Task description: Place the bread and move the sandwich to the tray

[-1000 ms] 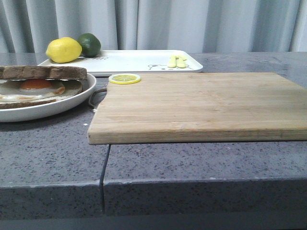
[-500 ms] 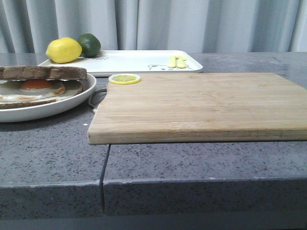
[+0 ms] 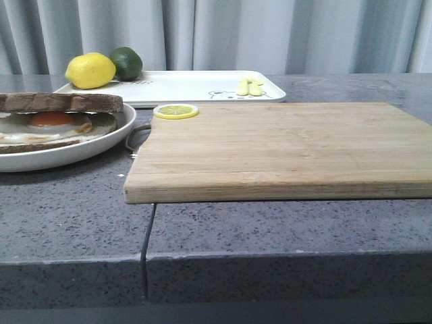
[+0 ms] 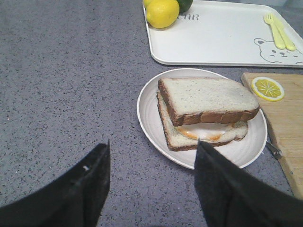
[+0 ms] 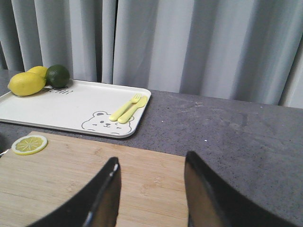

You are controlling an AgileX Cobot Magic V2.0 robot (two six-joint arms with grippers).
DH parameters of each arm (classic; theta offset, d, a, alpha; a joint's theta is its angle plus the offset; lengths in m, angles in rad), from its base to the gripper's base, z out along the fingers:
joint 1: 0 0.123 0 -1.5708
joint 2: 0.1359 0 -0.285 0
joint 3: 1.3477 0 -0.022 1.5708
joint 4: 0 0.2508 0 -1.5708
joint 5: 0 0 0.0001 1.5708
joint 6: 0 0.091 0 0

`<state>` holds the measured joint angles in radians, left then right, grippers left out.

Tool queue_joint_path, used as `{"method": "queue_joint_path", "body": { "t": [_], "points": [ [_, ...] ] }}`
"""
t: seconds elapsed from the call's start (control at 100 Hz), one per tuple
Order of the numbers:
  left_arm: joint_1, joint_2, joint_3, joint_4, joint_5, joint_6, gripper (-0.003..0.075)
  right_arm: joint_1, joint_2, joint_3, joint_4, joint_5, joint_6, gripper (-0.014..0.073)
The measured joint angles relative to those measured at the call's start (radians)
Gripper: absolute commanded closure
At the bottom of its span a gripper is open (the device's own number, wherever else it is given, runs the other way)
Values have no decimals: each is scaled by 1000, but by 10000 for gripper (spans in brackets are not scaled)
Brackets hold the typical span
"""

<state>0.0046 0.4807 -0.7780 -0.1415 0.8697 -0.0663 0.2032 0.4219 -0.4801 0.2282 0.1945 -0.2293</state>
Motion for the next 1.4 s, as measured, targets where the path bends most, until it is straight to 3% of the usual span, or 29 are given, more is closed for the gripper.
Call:
{"method": "queue_joint_path", "body": {
  "t": [1.01,1.4],
  "points": [
    [0,0,0,-2,0,-2,356,0,0,1,0,0,2,259],
    [0,127,0,-7,-97,-145,356,0,0,1,0,0,2,259]
  ]
}}
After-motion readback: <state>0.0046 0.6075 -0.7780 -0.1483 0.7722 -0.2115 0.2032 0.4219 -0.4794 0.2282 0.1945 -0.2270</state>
